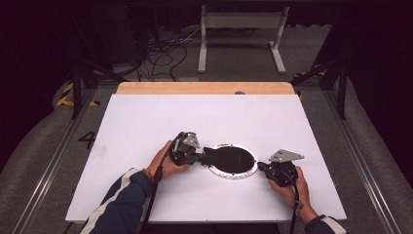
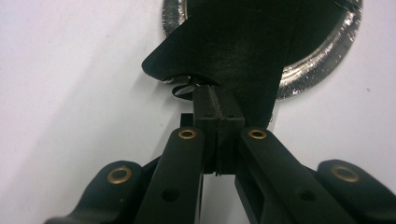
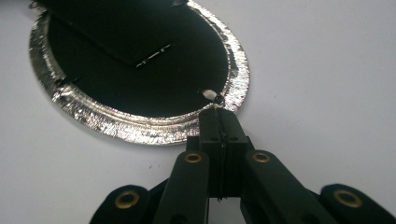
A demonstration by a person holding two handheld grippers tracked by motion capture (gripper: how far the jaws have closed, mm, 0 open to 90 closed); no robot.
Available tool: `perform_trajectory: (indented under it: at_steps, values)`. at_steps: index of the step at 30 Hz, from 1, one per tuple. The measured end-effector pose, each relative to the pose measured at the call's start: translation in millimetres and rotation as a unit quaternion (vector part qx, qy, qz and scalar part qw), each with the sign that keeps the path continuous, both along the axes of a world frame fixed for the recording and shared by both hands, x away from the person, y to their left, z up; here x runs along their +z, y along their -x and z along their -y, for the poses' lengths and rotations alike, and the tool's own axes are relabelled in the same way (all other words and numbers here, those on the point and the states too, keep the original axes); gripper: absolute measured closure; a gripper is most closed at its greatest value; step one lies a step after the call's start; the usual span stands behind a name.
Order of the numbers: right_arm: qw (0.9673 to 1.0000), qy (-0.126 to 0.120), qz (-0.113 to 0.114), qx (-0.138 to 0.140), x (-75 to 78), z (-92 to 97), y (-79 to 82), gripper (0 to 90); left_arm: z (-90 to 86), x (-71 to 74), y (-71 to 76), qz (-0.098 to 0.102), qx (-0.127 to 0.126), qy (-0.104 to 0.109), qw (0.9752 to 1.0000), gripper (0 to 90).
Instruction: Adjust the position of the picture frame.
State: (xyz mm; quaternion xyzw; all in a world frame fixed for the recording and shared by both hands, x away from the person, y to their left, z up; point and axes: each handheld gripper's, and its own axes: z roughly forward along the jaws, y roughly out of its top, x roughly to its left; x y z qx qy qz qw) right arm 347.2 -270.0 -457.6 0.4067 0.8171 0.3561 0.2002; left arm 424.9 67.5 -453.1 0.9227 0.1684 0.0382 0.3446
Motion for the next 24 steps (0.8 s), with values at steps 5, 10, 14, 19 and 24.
perform_trajectory:
  at_steps: [5, 10, 14, 19, 24]
  values:
    - [1.0, 0.0, 0.0, -0.002, 0.1, -3.9, -7.9, 90.0, -5.3, -0.8, 7.6, 0.021, 0.006, -0.002, 0.9998, 88.9]
    - [0.9998, -0.005, -0.008, 0.016, 0.5, -5.5, 0.8, 90.0, -14.9, 3.1, -0.1, 0.043, 0.036, 0.021, 0.9982, 89.9]
    - [0.9989, -0.009, -0.016, 0.044, 0.6, -12.6, 14.5, 90.0, -12.2, 7.5, -8.3, 0.063, 0.06, 0.039, 0.9954, 89.9]
    - [0.9974, -0.015, -0.025, 0.067, 0.2, -22.5, 26.1, 90.0, 3.3, 6.3, -20.9, 0.057, 0.072, 0.046, 0.9947, 89.6]
    - [0.9969, -0.01, -0.022, 0.076, -0.1, -30.6, 28.7, 90.0, 16.5, -0.7, -28.8, 0.053, 0.068, 0.017, 0.9961, 88.9]
